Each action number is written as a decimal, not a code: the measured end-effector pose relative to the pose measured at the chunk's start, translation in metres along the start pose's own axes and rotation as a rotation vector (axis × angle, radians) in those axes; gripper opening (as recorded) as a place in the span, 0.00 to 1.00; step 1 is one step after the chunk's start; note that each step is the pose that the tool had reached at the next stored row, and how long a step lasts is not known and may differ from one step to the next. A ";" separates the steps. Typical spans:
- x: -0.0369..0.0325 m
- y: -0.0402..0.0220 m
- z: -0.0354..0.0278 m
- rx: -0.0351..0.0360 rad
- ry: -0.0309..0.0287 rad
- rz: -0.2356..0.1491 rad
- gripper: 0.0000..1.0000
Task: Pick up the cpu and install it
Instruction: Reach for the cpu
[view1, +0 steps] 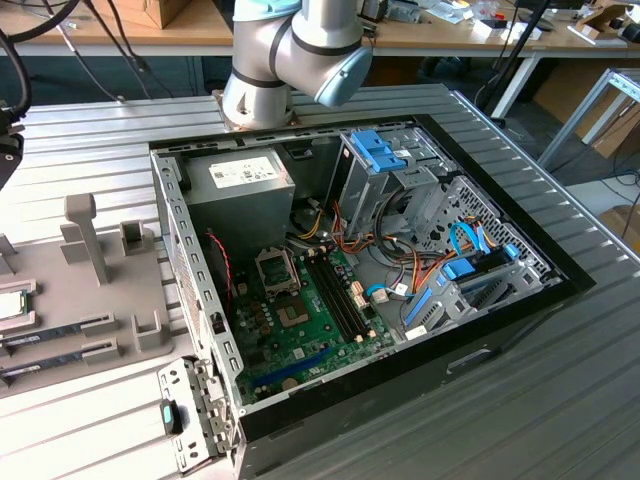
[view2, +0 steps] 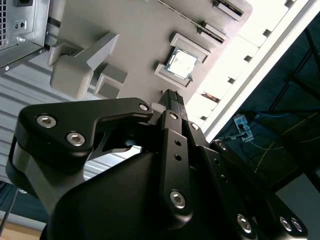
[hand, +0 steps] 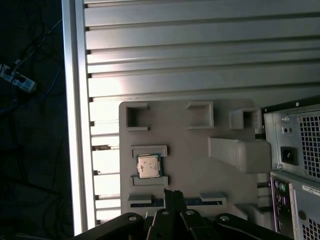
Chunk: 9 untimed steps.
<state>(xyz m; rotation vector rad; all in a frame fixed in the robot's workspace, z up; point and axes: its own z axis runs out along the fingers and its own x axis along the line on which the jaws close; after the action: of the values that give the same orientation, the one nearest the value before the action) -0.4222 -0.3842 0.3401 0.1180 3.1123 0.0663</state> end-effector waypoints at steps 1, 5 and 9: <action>0.0002 0.0005 0.0004 0.0001 0.0000 0.000 0.11; 0.0006 0.0019 0.0038 0.0074 -0.0005 0.000 0.11; 0.0007 0.0025 0.0054 0.0390 -0.0030 -0.001 0.11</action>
<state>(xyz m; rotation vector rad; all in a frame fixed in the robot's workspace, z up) -0.4225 -0.3814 0.3348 0.1170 3.1116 0.0053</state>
